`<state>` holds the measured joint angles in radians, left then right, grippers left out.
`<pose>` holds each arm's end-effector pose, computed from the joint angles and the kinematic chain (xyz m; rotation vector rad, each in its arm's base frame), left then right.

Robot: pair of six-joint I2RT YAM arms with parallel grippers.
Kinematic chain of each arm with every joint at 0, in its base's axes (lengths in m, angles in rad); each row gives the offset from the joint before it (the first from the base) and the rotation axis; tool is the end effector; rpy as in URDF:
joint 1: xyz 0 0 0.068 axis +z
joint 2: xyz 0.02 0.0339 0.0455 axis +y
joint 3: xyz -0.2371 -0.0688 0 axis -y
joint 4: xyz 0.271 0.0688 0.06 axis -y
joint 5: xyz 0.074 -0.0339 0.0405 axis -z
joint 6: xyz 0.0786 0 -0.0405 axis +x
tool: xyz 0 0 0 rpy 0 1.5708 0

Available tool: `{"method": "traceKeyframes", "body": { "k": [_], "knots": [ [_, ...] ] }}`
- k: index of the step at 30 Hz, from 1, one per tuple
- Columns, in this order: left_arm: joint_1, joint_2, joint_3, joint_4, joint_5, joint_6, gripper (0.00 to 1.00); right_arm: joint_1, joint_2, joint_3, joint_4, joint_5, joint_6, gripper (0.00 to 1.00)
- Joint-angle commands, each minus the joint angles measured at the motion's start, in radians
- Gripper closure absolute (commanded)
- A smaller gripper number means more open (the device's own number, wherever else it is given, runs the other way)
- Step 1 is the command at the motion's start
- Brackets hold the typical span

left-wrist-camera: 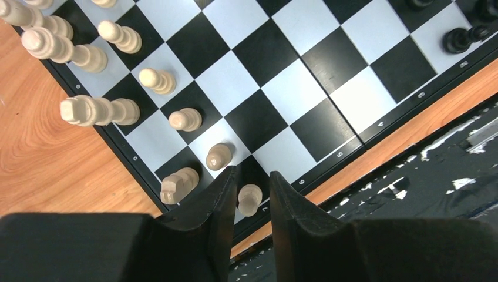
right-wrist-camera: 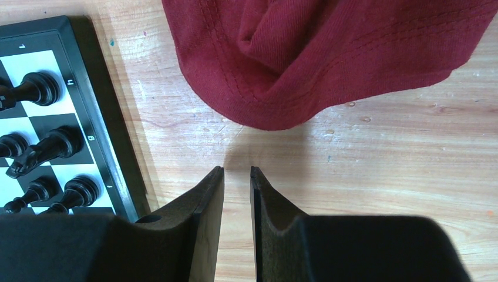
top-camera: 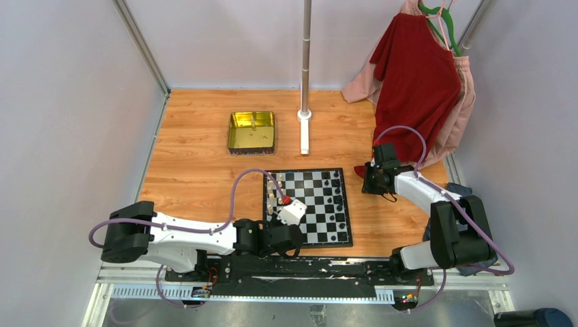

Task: Set up the chess pieces on the board
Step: Place the chess piece on the chessboard, then pick up the chess piece from the storage box.

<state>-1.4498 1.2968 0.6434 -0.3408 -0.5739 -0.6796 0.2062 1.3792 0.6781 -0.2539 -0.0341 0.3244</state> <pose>0.0766 -0.2766 0.1073 0.6951 2.2645 -0.2745 0.3017 0.0658 0.0928 0.1365 2.5407 0.2540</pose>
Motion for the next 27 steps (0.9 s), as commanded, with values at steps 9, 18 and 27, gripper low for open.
{"method": "traceKeyframes", "body": {
  "k": [9,18,27],
  "knots": [
    [-0.061,-0.1,0.17,-0.231,-0.114,-0.083,0.68,-0.015,-0.029,0.006,-0.019,-0.004,-0.008,0.72],
    [0.004,-0.106,0.436,-0.454,-0.336,-0.014,0.54,-0.016,-0.04,0.002,-0.017,-0.009,-0.004,0.72],
    [0.456,-0.1,0.439,-0.214,-0.146,0.202,0.53,-0.015,-0.087,-0.015,-0.02,-0.025,-0.001,0.72]
  ]
}}
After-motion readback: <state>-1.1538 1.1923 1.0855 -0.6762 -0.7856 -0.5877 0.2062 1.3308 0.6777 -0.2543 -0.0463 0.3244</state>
